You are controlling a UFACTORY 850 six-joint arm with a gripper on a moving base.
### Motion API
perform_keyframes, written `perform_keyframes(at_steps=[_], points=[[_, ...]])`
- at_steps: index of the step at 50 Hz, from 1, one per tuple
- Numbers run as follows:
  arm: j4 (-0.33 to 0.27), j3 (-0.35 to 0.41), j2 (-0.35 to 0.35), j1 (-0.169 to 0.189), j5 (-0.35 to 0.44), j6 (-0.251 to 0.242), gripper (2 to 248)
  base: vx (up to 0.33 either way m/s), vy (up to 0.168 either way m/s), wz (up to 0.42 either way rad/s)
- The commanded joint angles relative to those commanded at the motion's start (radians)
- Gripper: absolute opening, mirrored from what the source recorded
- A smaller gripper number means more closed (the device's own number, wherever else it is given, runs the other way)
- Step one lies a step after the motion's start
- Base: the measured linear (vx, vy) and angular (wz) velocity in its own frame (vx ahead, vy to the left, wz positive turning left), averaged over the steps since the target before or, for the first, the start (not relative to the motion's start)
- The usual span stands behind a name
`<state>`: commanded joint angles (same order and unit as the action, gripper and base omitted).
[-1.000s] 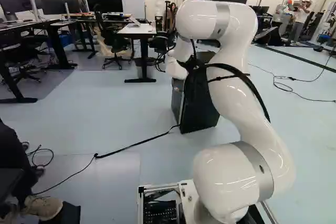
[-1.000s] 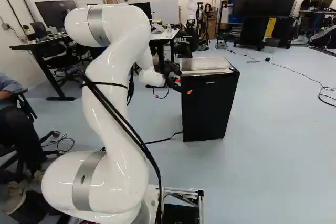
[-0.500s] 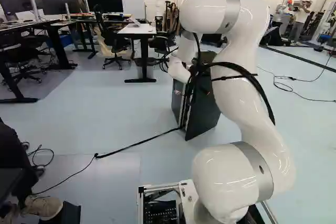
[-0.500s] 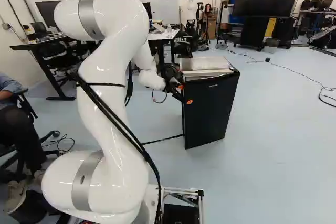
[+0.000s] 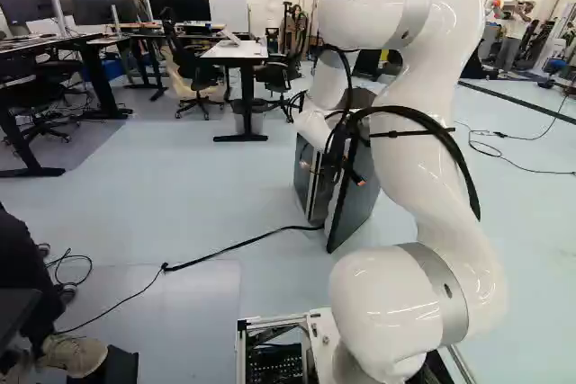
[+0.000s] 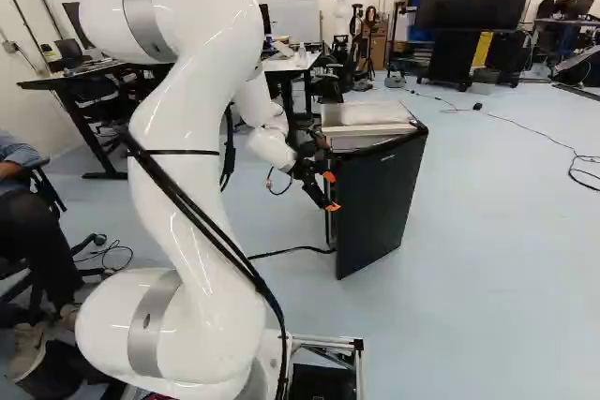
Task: Open the fridge door
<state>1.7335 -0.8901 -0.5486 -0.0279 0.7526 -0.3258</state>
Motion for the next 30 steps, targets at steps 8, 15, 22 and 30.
perform_keyframes(at_steps=[8, 15, 22, 30], points=[[0.009, 0.023, 0.014, 0.004, -0.002, 0.000, 247, 0.000, 0.000, 0.000], [0.010, 0.027, 0.016, 0.005, -0.003, 0.000, 247, 0.000, 0.000, 0.000], [0.006, 0.028, 0.016, 0.005, 0.008, 0.000, 247, 0.000, 0.000, 0.000], [0.003, 0.027, 0.016, 0.006, 0.042, 0.000, 247, 0.000, 0.000, 0.000]])
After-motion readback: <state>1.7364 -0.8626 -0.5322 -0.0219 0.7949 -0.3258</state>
